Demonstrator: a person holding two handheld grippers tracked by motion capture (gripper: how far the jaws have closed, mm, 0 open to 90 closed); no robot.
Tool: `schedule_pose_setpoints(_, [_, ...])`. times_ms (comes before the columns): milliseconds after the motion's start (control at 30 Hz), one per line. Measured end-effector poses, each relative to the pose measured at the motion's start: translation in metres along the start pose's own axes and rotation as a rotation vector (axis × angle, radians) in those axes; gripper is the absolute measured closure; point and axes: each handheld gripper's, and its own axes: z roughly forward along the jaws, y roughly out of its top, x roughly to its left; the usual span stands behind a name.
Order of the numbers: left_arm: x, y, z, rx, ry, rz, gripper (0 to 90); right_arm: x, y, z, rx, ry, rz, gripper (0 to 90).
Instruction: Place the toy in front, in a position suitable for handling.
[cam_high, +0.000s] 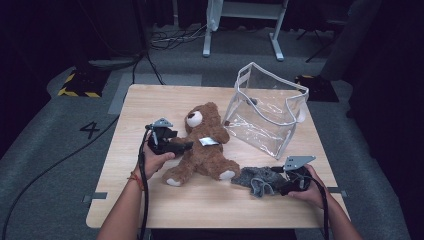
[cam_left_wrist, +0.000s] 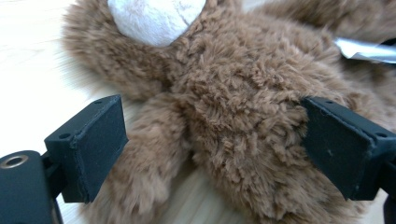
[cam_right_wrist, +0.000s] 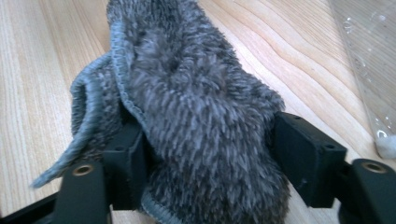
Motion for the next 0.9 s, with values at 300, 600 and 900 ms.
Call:
schedule_pose_setpoints(300, [-0.015, -0.013, 0.014, -0.058, -0.179, -0.046, 37.1, -0.004, -0.005, -0.004, 0.011, -0.015, 0.014, 26.3])
schedule_pose_setpoints(600, [-0.041, -0.020, 0.007, -0.015, -0.146, 0.039, 47.4, 0.009, 0.007, -0.012, -0.045, -0.040, -0.053, 26.2])
schedule_pose_setpoints(900, [-0.050, -0.032, -0.008, -0.024, -0.075, 0.104, 73.2, 0.017, 0.015, -0.016, -0.116, 0.014, -0.062, 26.4])
